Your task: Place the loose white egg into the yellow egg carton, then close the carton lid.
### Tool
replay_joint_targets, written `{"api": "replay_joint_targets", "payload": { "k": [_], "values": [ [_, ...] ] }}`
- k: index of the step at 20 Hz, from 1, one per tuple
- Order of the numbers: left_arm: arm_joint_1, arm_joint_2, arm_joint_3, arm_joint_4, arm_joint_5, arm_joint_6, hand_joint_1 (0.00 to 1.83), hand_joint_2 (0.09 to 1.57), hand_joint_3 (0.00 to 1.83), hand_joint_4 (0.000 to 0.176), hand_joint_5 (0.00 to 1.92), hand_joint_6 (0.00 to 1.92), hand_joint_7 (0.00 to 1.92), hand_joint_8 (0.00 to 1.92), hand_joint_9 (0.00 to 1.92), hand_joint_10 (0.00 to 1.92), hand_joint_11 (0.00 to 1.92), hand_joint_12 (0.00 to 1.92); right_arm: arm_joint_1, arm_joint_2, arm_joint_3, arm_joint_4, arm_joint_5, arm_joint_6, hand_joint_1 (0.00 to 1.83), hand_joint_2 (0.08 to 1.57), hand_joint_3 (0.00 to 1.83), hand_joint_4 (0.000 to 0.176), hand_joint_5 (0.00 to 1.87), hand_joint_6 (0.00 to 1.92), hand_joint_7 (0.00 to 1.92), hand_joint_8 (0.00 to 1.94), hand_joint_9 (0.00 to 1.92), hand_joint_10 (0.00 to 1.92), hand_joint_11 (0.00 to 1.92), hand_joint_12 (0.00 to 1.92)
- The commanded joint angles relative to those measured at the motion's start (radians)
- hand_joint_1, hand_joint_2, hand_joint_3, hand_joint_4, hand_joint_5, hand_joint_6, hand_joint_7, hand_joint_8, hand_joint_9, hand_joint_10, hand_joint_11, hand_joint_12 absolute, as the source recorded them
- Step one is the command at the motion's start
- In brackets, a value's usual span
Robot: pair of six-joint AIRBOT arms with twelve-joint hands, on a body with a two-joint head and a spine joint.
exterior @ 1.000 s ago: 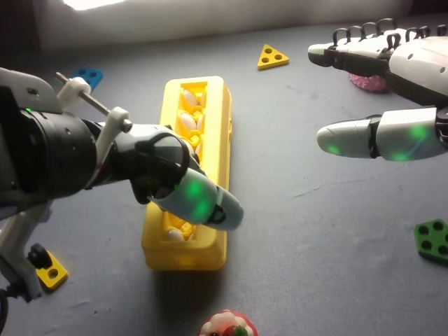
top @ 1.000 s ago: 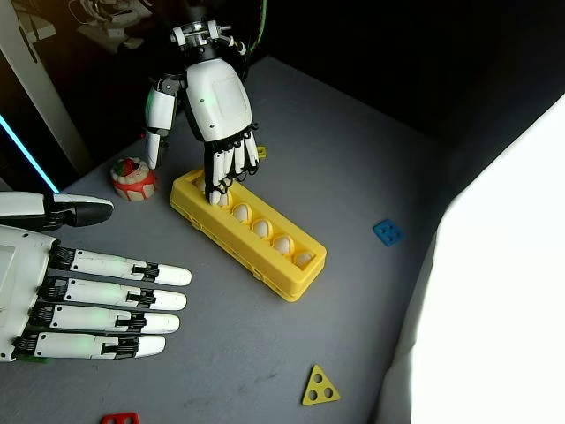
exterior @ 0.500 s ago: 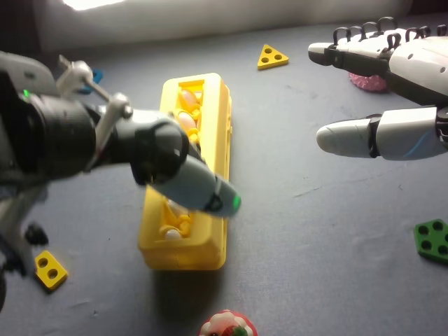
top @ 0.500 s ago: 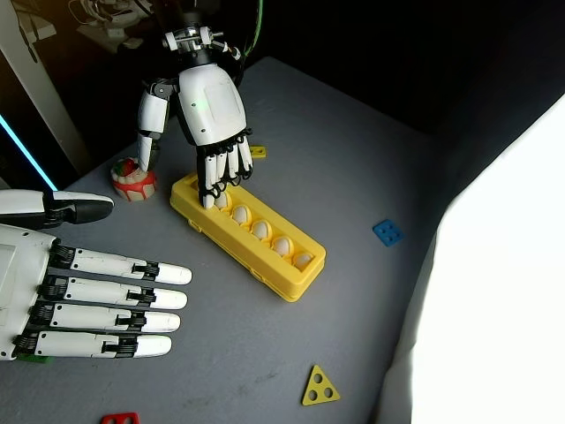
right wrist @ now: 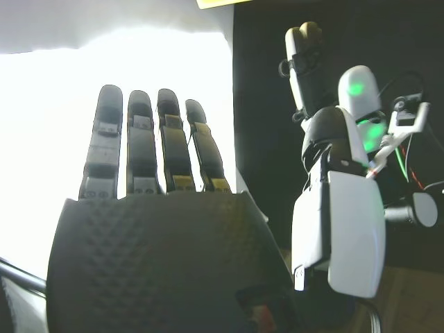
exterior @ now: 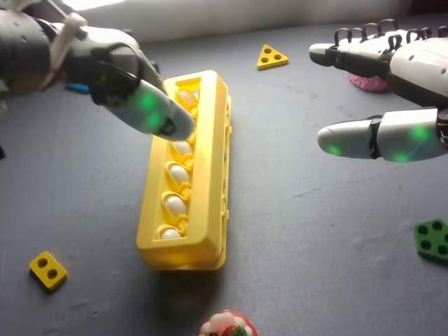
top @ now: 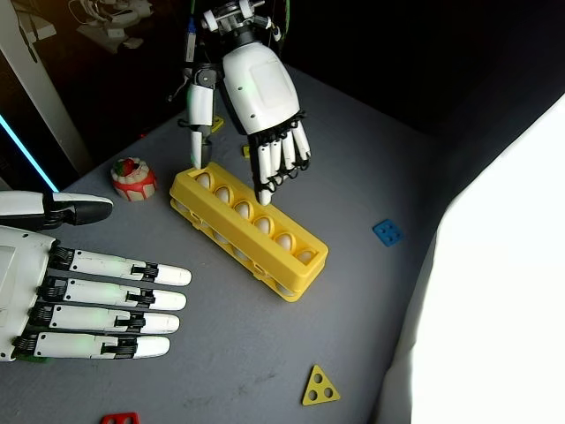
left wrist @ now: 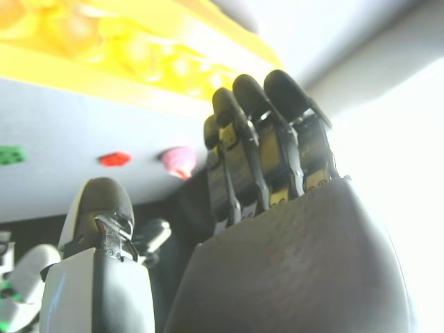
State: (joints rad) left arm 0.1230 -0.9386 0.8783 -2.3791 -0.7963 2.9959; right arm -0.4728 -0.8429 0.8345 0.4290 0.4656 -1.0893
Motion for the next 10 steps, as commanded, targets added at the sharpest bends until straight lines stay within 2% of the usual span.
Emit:
{"api": "replay_joint_targets", "payload": {
  "k": [1,4,6,10],
  "values": [
    [-0.017,0.005,0.009,0.068,0.054,0.001,0.45,1.16,0.00,0.009,0.46,0.01,0.58,0.00,0.30,0.77,0.00,1.48,0.007,0.006,-0.004,-0.016,0.112,0.004,0.25,1.08,0.00,0.000,0.12,0.00,0.18,0.01,0.11,0.04,0.00,0.39],
    [-0.017,0.016,0.042,0.110,0.116,0.001,0.45,1.16,0.00,0.009,0.46,0.01,0.58,0.00,0.31,0.77,0.00,1.48,0.008,0.007,-0.004,-0.016,0.112,0.004,0.25,1.08,0.00,0.000,0.12,0.00,0.18,0.01,0.11,0.04,0.00,0.39],
    [-0.023,0.032,0.055,0.135,0.141,0.001,0.45,1.16,0.00,0.003,0.47,0.01,0.58,0.00,0.30,0.77,0.00,1.47,0.007,0.007,-0.004,-0.016,0.112,0.003,0.25,1.08,0.00,0.000,0.14,0.01,0.20,0.00,0.11,0.04,0.00,0.55],
    [-0.023,0.076,0.059,0.142,0.169,0.001,0.43,1.17,0.01,0.003,0.47,0.01,0.58,0.00,0.30,0.77,0.00,1.47,0.007,0.007,-0.005,-0.016,0.112,0.002,0.23,1.09,0.00,0.000,0.16,0.01,0.22,0.01,0.13,0.04,0.00,0.60]
  ]
}}
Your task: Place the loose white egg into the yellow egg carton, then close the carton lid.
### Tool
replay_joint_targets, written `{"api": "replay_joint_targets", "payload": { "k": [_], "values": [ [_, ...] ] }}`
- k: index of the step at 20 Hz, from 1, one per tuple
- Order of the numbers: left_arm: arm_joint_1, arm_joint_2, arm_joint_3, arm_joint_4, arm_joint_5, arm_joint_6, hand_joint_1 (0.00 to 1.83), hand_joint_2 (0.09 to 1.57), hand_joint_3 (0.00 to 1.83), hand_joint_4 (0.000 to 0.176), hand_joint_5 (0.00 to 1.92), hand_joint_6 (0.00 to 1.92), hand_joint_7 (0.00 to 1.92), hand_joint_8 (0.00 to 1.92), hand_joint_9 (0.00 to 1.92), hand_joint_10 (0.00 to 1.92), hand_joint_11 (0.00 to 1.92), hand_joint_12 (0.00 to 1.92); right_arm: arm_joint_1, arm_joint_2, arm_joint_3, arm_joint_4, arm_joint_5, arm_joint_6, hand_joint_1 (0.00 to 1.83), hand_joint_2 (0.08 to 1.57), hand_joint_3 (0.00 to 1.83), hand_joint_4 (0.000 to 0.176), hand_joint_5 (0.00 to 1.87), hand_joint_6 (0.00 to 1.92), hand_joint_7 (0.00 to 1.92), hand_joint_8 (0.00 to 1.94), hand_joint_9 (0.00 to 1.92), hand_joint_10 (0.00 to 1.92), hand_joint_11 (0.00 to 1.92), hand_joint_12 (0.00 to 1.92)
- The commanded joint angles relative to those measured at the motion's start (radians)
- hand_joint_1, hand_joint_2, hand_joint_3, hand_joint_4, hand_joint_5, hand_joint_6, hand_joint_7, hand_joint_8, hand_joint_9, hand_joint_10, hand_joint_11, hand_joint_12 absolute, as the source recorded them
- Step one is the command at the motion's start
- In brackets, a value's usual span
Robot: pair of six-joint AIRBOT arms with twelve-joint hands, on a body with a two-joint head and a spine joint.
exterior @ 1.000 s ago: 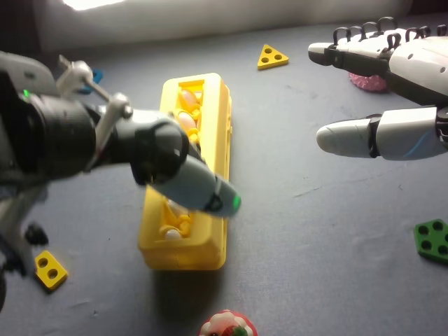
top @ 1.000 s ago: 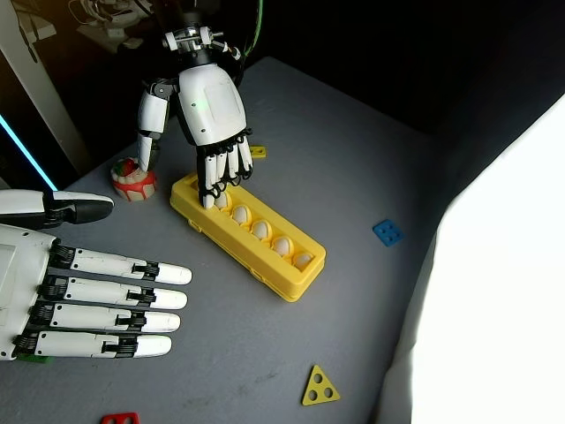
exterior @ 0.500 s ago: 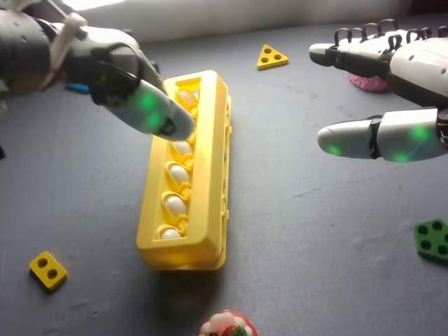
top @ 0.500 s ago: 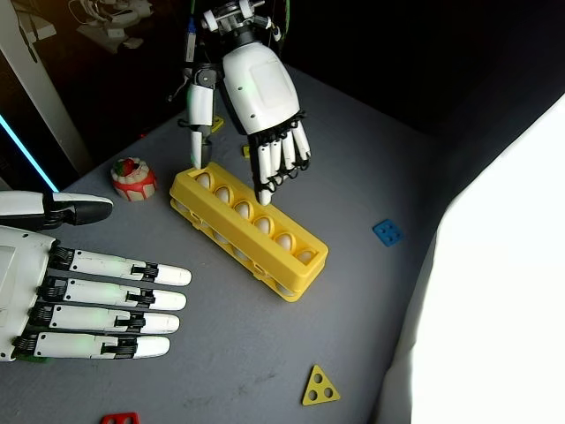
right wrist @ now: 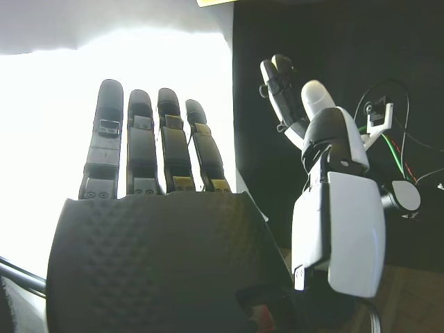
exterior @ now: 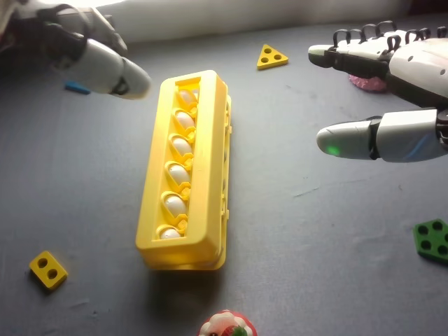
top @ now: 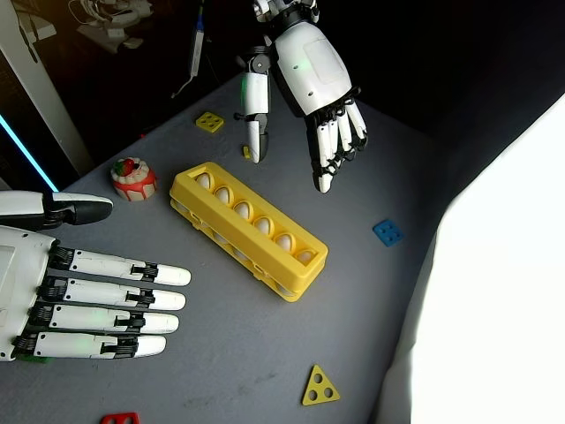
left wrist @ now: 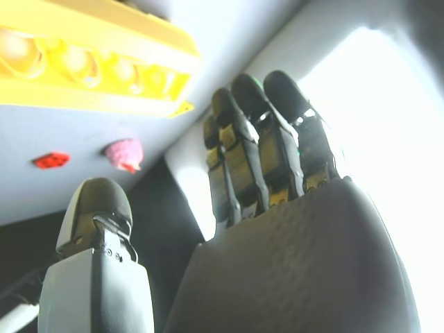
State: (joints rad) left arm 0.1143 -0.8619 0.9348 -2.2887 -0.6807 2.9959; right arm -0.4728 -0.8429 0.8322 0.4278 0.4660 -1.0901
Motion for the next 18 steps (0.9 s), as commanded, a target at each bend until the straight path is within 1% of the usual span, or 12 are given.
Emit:
{"api": "replay_joint_targets", "payload": {
  "k": [1,2,3,4,5,6,7,8,11,12,15,18],
  "values": [
    [-0.014,0.013,-0.001,0.053,0.056,0.001,0.43,1.17,0.00,0.003,0.47,0.01,0.58,0.00,0.30,0.77,0.00,1.47,0.007,0.007,-0.002,-0.015,0.112,0.003,0.23,1.09,0.00,0.000,0.16,0.01,0.22,0.01,0.13,0.04,0.00,0.60],
    [-0.014,0.024,-0.006,0.053,0.060,0.001,0.41,1.17,0.00,0.000,0.48,0.01,0.59,0.01,0.31,0.77,0.00,1.47,0.007,0.007,-0.002,-0.015,0.112,0.002,0.22,1.11,0.01,0.000,0.24,0.04,0.27,0.03,0.16,0.05,0.00,0.60],
    [-0.014,0.034,-0.012,0.053,0.061,0.002,0.36,1.18,0.00,0.000,0.51,0.02,0.63,0.02,0.35,0.75,0.00,1.47,0.006,0.007,-0.002,-0.015,0.111,0.001,0.23,1.12,0.01,0.000,0.49,0.16,0.56,0.12,0.38,0.17,0.00,1.08],
    [-0.014,0.041,-0.019,0.053,0.061,0.002,0.36,1.18,0.00,0.000,0.51,0.02,0.63,0.02,0.35,0.75,0.00,1.47,0.006,0.007,-0.002,-0.015,0.111,0.001,0.23,1.12,0.01,0.000,0.49,0.16,0.56,0.12,0.38,0.17,0.00,1.08],
    [-0.014,0.045,-0.025,0.053,0.061,0.002,0.35,1.19,0.00,0.000,0.51,0.02,0.64,0.03,0.36,0.74,0.00,1.47,0.006,0.007,-0.002,-0.015,0.111,0.000,0.21,1.13,0.00,0.000,0.54,0.19,0.63,0.09,0.41,0.25,0.00,1.21],
    [-0.014,0.047,-0.032,0.053,0.061,0.002,0.20,1.22,0.00,0.000,0.99,1.52,1.08,1.61,0.97,1.87,0.79,1.90,0.007,0.008,-0.002,-0.016,0.114,-0.001,0.03,1.21,0.02,0.156,1.23,1.57,1.34,1.68,1.31,1.85,1.24,1.89],
    [-0.014,0.047,-0.036,0.052,0.061,0.002,0.18,1.23,0.00,0.000,1.00,1.77,1.10,1.81,1.05,1.91,0.90,1.92,0.007,0.008,-0.002,-0.020,0.120,-0.001,0.00,1.22,0.02,0.172,1.26,1.74,1.38,1.89,1.40,1.91,1.41,1.92],
    [-0.014,0.047,-0.039,0.052,0.061,0.001,0.18,1.24,0.00,0.000,1.00,1.84,1.10,1.86,1.07,1.92,0.93,1.92,0.008,0.008,-0.002,-0.033,0.122,-0.001,0.00,1.23,0.02,0.175,1.26,1.79,1.38,1.93,1.42,1.92,1.46,1.92],
    [-0.014,0.046,-0.039,0.047,0.058,0.001,0.16,1.25,0.01,0.000,1.00,1.87,1.09,1.87,1.08,1.92,0.96,1.92,0.016,0.009,-0.002,-0.069,0.124,-0.001,0.01,1.24,0.02,0.176,1.27,1.83,1.40,1.94,1.44,1.92,1.47,1.92],
    [-0.014,0.046,-0.039,0.047,0.058,0.001,0.15,1.26,0.01,0.000,1.03,1.91,1.11,1.90,1.11,1.92,1.01,1.92,0.020,0.012,-0.002,-0.087,0.127,-0.001,0.03,1.24,0.01,0.176,1.26,1.82,1.40,1.94,1.44,1.92,1.47,1.92],
    [-0.014,0.046,-0.042,0.047,0.057,0.001,0.13,1.27,0.01,0.000,1.07,1.92,1.14,1.92,1.15,1.92,1.07,1.92,0.026,0.017,-0.002,-0.209,0.128,-0.001,0.01,1.24,0.01,0.176,1.29,1.83,1.43,1.94,1.47,1.92,1.49,1.92],
    [-0.014,0.046,-0.050,0.047,0.058,0.001,0.18,1.26,0.00,0.000,1.10,1.92,1.18,1.92,1.19,1.92,1.14,1.92,0.019,0.027,0.001,-0.422,0.145,0.131,0.00,1.25,0.01,0.176,1.34,1.91,1.47,1.94,1.51,1.92,1.53,1.92]
  ]
}}
